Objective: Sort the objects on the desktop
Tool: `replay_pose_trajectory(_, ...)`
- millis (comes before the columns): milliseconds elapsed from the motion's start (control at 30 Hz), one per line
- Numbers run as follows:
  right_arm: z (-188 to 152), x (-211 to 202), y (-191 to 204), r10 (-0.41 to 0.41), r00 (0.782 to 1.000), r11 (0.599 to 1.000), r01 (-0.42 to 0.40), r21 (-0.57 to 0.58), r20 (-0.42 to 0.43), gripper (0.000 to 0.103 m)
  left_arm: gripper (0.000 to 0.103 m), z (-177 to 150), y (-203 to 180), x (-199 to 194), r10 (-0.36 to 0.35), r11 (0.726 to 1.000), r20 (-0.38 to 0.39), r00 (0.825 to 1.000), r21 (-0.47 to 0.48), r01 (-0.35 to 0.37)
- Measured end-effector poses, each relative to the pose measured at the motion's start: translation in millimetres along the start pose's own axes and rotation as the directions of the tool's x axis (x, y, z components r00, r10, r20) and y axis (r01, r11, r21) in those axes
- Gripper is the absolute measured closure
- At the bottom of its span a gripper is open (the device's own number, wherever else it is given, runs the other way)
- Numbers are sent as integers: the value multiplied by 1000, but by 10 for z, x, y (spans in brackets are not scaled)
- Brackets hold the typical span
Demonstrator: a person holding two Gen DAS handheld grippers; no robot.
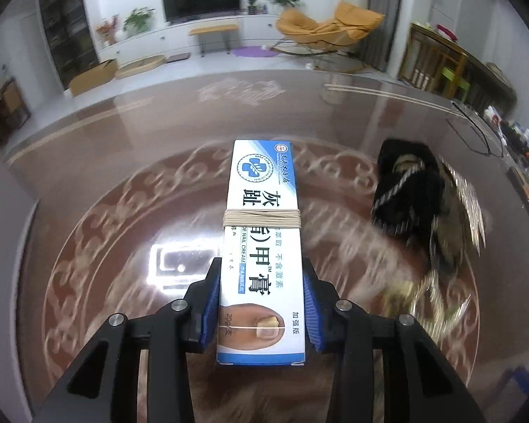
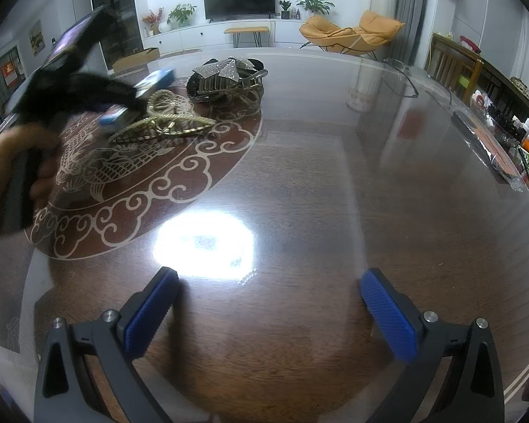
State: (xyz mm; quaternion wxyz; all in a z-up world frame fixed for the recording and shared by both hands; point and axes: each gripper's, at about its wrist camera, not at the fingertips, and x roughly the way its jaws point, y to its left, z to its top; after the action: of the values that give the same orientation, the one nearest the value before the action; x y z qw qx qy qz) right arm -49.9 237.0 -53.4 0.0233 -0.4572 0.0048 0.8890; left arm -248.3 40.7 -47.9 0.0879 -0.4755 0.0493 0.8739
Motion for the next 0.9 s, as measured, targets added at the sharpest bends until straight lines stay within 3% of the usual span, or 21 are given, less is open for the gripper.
replay_pose_trajectory(300, -1, 0, 3, 0, 1000, 1000, 0, 0, 0, 0, 62, -1065, 581, -643, 81, 994, 27, 996, -80, -79)
replay_pose_trajectory(533, 0, 0, 2, -1, 1000, 1000, 1, 0, 0, 0, 59, -1513, 858, -882, 121, 980, 55, 991, -163, -111)
replay_pose_trajectory(600, 0, 1, 3, -1, 1000, 1000, 1, 0, 0, 0, 34, -1532, 845, -887, 144, 978, 54, 988, -157, -134)
replay_pose_trajectory(667, 0, 1, 3, -1, 1000, 1000, 1, 0, 0, 0, 18, -1571, 866, -869, 162, 973, 41, 986, -172, -152)
replay_pose_trajectory(767, 1, 1, 3, -1, 1000, 1000, 1, 0, 0, 0, 15, -1597, 919, -853, 146, 972, 31, 989, -192, -137)
replay_pose_trajectory(900, 1, 2, 4, -1, 1000, 1000, 1, 0, 0, 0, 0, -1625, 947, -834, 136, 974, 15, 991, -186, -131)
